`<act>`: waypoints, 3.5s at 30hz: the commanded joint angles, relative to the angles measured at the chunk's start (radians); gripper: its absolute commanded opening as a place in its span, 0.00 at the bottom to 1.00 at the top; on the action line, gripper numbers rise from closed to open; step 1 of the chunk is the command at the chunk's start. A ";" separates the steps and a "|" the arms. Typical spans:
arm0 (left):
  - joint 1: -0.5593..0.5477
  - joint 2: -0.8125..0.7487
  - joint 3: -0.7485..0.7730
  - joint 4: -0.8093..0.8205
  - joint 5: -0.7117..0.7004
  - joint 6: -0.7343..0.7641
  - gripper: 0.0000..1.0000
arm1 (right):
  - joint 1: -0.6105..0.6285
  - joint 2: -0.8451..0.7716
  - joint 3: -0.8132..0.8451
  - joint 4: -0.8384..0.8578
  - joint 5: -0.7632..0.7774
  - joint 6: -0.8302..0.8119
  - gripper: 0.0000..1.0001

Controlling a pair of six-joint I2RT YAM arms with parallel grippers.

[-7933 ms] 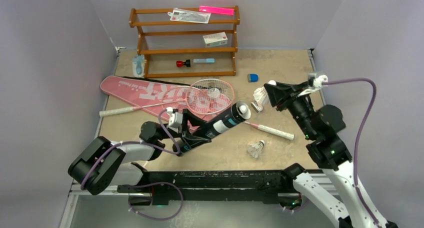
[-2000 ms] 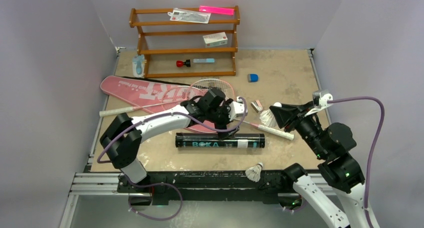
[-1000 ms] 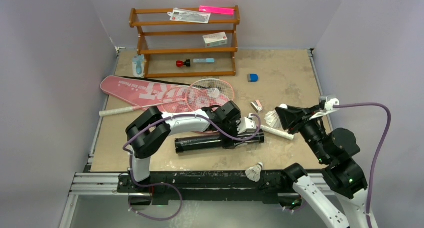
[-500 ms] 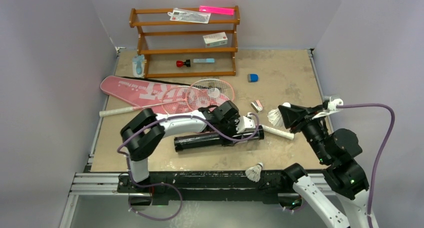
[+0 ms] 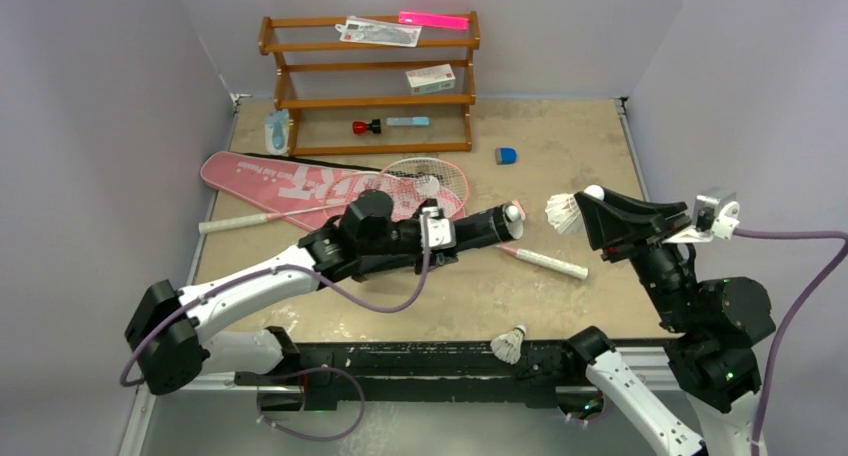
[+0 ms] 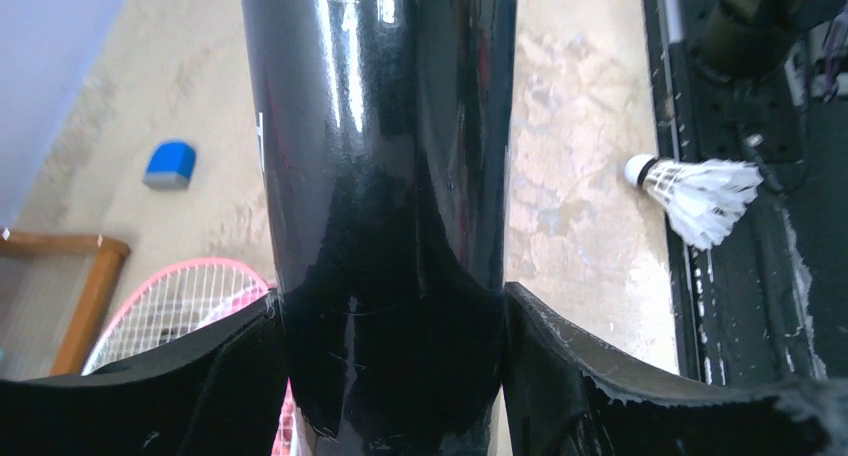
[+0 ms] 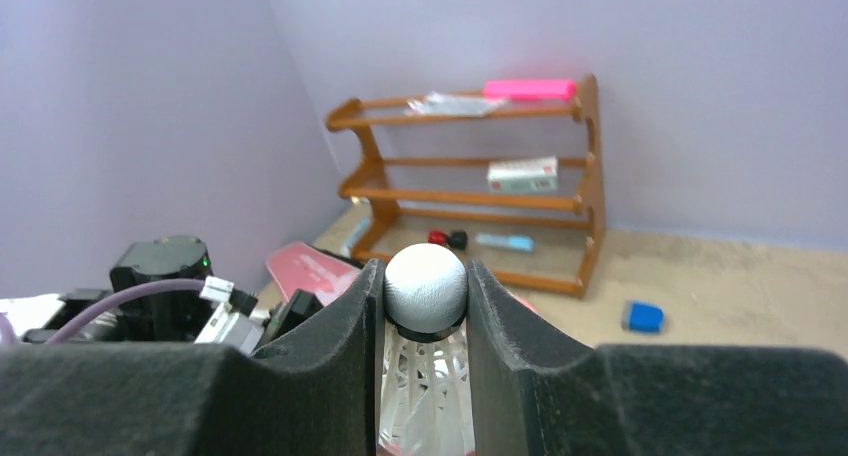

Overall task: Pack up the badminton gear
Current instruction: Pick up the shuttle tube at the center of the board, then place the shuttlecock at the shuttle tube.

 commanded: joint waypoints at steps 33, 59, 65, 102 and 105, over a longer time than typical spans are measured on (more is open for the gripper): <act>0.107 -0.049 -0.330 0.920 0.225 -0.467 0.44 | 0.002 0.168 -0.166 0.527 -0.333 0.178 0.00; 0.094 -0.044 -0.341 0.898 0.223 -0.408 0.45 | 0.002 0.234 -0.115 0.418 -0.372 0.222 0.00; 0.094 -0.041 -0.341 0.901 0.226 -0.411 0.45 | 0.002 0.265 -0.031 0.328 -0.353 0.233 0.00; 0.094 -0.052 -0.341 0.914 0.238 -0.428 0.45 | 0.002 0.340 0.002 0.282 -0.352 0.286 0.00; 0.094 -0.053 -0.341 0.914 0.238 -0.429 0.45 | 0.002 0.343 -0.004 0.285 -0.364 0.300 0.00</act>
